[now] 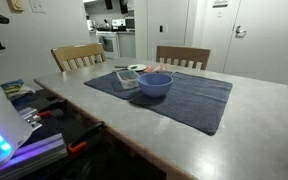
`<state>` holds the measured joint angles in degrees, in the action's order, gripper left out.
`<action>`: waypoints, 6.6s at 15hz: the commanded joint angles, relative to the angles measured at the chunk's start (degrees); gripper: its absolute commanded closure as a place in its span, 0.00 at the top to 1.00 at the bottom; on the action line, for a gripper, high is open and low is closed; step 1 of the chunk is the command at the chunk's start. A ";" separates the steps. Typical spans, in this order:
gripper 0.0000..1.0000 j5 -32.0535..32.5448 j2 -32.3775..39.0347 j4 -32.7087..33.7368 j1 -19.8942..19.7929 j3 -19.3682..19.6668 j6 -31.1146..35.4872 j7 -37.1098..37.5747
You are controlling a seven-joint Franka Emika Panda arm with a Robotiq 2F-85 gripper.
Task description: Pour the contents from the clear bowl into the blue bowl
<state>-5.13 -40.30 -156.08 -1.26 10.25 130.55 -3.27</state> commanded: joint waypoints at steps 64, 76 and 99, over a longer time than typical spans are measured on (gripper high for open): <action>1.00 1.54 41.17 18.26 3.56 -13.07 14.87 14.24; 1.00 -3.74 53.91 27.19 6.01 -14.57 16.11 14.72; 1.00 -5.07 60.77 29.41 7.28 -13.89 15.85 19.33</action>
<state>-10.83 19.99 -126.37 5.04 -4.30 146.98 14.41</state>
